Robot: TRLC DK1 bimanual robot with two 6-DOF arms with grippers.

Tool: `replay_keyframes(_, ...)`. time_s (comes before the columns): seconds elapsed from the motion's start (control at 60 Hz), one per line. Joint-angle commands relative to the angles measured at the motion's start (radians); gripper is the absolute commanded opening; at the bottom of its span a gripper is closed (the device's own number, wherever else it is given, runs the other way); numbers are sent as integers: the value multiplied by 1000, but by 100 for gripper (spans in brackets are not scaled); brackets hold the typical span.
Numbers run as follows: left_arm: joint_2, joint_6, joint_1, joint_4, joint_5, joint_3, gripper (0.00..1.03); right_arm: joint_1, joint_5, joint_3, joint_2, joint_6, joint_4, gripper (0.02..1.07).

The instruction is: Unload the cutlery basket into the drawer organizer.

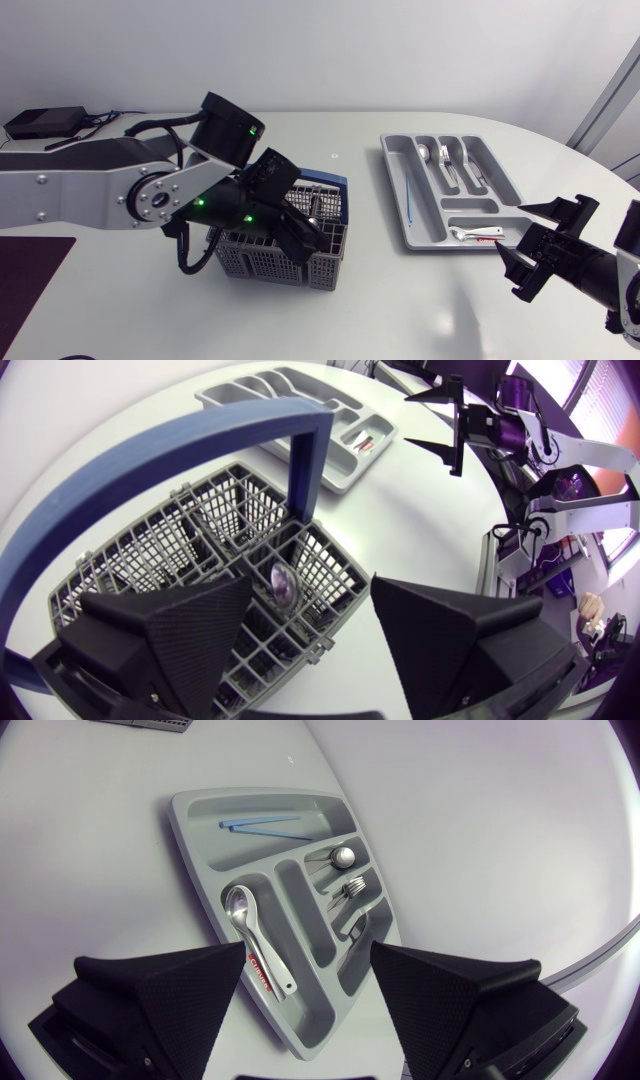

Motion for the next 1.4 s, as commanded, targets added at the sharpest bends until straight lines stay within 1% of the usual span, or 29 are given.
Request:
replay_keyframes(0.0,-37,-30,6,28,-3,-42,78,7,-7,-32,-7,18,-3,92)
replay_keyframes(0.05,-45,-32,11,54,-3,-54,78,9,-7,-32,-9,16,-3,92)
replay_keyframes(0.1,-42,-30,9,54,-3,-54,77,7,-7,-33,-13,16,-3,92)
replay_keyframes(0.233,-39,-32,0,61,-3,-56,64,10,-7,-38,-24,18,-4,92)
replay_keyframes(0.317,-57,-36,2,57,-3,-51,62,12,-10,-42,-42,22,-10,92)
replay_keyframes(0.383,-85,-30,0,38,-3,-56,62,23,-24,-35,-85,45,-72,92)
replay_keyframes(0.467,-112,-18,-3,5,-3,-51,62,78,-20,-24,-148,77,-145,92)
replay_keyframes(0.55,-135,-3,-4,-26,-3,-45,62,165,-17,11,-219,151,-257,92)
replay_keyframes(0.667,-157,14,-7,-55,-3,-40,62,317,12,57,-266,252,-355,91)
replay_keyframes(0.717,-155,16,-7,-60,-1,-42,62,385,15,73,-285,291,-395,85)
replay_keyframes(0.767,-148,17,-4,-61,-1,-40,62,461,30,80,-291,332,-408,73)
replay_keyframes(0.8,-139,17,-3,-64,-1,-37,61,507,39,85,-296,355,-415,60)
replay_keyframes(0.817,-131,17,-1,-64,-1,-36,59,543,41,91,-297,378,-418,50)
replay_keyframes(0.85,-123,17,0,-68,-1,-34,59,575,38,99,-296,406,-423,40)
replay_keyframes(0.883,-116,17,3,-69,-1,-31,59,615,29,110,-288,427,-438,27)
replay_keyframes(0.917,-109,17,3,-72,-1,-28,59,652,27,116,-282,444,-440,19)
replay_keyframes(0.967,-96,17,5,-81,0,-21,59,704,16,119,-279,473,-444,18)
replay_keyframes(1.1,-89,25,8,-89,2,-14,48,828,1,137,-196,531,-438,15)
replay_keyframes(1.2,-89,25,12,-89,8,-17,40,897,-1,139,-110,561,-383,12)
replay_keyframes(1.233,-88,26,12,-89,10,-16,37,917,-4,143,-72,576,-355,9)
replay_keyframes(1.317,-86,28,12,-89,10,-17,34,945,-11,149,10,593,-286,8)
replay_keyframes(1.383,-85,28,16,-87,10,-17,33,969,-7,159,56,600,-248,8)
